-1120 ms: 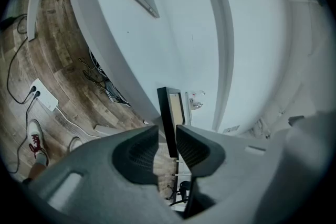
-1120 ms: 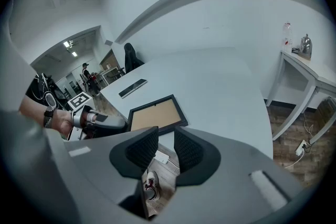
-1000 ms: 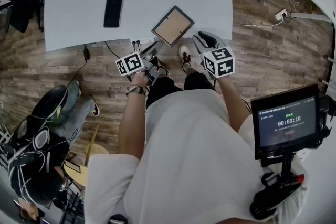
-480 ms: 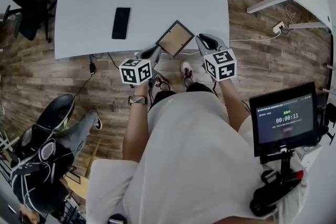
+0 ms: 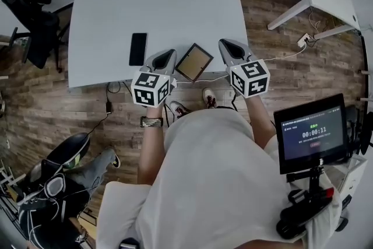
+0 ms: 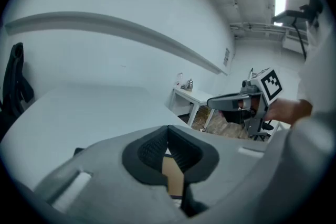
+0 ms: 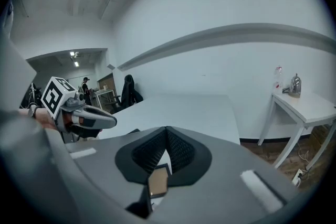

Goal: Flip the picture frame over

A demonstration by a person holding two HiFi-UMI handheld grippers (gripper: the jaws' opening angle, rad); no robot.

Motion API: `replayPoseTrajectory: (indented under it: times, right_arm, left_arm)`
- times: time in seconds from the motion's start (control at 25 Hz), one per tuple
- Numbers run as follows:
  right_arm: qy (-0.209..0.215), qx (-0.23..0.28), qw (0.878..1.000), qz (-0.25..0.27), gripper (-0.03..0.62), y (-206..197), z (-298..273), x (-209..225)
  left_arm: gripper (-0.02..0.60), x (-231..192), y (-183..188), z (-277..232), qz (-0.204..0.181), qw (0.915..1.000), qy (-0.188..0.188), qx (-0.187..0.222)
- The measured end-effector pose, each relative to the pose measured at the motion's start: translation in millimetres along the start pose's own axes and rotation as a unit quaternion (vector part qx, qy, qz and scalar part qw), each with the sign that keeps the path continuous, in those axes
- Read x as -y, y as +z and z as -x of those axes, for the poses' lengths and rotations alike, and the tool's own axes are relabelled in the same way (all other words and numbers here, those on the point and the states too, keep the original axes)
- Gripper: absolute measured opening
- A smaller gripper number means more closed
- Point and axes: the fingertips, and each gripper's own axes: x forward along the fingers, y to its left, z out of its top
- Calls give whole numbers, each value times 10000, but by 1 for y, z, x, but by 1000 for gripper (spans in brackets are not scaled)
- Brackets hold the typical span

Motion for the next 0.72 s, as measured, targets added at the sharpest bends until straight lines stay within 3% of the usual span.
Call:
replayPoseTrajectory:
  times: [0.32,0.52,0.72]
  right_arm:
    - [33,1037,9943,246,3,101,19,0]
    - [2,1595,9848,681,3,159,35,-7]
    - [-56,1942,9765,937,2,196,49,-11]
  left_arm:
    - [3,13,106,16,-800,9931,-10,854]
    - [3,16,167,33,-1440,9803,196,1335]
    - [3,18,203,50,-1976,9653,482,1640]
